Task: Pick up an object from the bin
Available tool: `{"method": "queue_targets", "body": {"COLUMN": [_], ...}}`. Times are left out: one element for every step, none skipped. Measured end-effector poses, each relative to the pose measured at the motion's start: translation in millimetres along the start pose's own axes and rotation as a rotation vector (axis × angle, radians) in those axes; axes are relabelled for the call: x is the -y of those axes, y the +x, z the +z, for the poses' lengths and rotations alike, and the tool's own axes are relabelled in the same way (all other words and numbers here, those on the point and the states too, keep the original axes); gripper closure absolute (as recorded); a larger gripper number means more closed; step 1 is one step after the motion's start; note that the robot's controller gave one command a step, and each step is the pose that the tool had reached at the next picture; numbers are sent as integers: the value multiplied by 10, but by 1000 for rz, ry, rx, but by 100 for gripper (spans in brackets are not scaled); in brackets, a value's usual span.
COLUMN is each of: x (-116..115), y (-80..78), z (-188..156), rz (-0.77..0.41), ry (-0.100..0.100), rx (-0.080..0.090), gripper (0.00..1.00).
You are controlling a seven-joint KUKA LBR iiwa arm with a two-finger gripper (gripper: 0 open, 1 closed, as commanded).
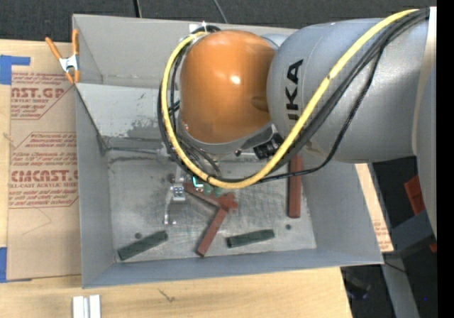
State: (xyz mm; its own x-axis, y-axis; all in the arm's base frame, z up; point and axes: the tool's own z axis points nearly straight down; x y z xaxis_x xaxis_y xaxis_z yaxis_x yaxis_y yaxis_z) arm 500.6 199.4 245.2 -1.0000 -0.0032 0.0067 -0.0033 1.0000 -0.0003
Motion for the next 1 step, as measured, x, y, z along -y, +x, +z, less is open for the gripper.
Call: {"method": "queue_targets", "body": {"x": [11], "y": [-19], "z": [-40], "rz": [3], "ry": [-2], "rx": [8], "gripper": [0]}}
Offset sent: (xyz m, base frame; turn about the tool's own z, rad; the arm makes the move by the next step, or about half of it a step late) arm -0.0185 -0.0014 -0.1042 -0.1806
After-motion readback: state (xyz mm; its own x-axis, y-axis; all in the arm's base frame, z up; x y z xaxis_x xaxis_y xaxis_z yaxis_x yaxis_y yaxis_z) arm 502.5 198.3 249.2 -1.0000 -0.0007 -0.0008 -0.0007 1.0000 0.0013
